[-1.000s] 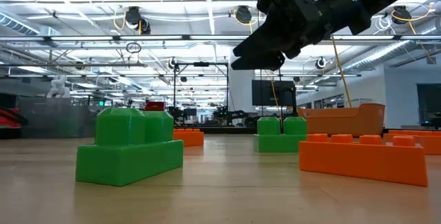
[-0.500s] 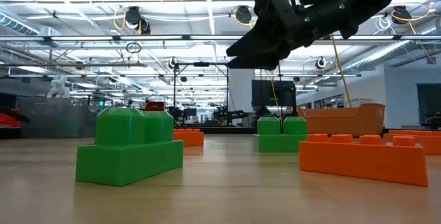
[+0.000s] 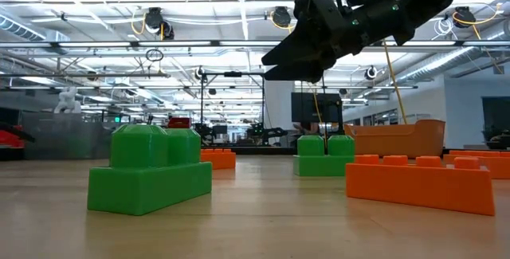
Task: Sort & place blocks by color
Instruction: Put the blue game piece into the yellow bin, then put the green game piece into the black bin
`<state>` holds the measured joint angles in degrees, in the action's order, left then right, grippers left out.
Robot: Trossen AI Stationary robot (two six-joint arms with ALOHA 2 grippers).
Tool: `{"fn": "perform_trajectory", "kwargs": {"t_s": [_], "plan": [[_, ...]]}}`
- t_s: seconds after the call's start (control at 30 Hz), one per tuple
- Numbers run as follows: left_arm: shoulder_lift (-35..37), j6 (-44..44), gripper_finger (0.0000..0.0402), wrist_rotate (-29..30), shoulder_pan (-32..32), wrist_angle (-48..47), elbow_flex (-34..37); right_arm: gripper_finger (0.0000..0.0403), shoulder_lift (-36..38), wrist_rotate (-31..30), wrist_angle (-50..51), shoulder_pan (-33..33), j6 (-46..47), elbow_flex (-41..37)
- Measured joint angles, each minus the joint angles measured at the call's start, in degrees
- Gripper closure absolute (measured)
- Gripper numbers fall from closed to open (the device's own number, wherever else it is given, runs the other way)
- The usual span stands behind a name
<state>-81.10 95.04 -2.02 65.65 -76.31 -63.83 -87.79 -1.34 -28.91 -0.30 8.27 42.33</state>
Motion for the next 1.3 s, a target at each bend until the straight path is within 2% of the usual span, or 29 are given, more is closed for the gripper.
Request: {"fn": "perform_trajectory", "kwargs": {"t_s": [0.1,0.23,0.43,0.5,0.63,0.83,1.07,1.3], "plan": [[0.0,-0.8,0.0143,0.0,-0.3,-0.1,0.0,0.0128,0.0,0.1,0.0,0.0,0.0,0.0],[0.1,-7.0,0.0118,-0.2,-2.9,-0.1,0.0,0.0128,0.0,0.1,0.0,0.0,0.0,0.0],[0.2,-22.5,0.012,0.3,-11.0,-2.5,-0.3,0.0128,0.0,0.0,2.2,0.0,0.2,0.0],[0.2,-28.4,0.0127,3.0,-14.5,-4.2,-0.3,0.0128,0.0,0.0,3.7,0.0,0.7,0.0],[0.2,-37.5,0.0139,14.5,-22.7,-2.9,-0.3,0.0128,0.0,0.0,9.5,0.3,1.5,0.0],[0.2,-51.8,0.0155,22.9,-35.2,12.2,1.5,0.0128,0.0,0.1,16.3,3.0,1.3,0.0],[-1.9,-61.8,0.0158,23.7,-46.3,26.8,4.3,0.0128,0.0,0.1,17.6,6.3,1.4,0.0],[-2.3,-68.4,0.0158,23.1,-50.6,38.3,8.6,0.0129,0.0,0.1,18.6,10.6,1.6,0.0]]}}
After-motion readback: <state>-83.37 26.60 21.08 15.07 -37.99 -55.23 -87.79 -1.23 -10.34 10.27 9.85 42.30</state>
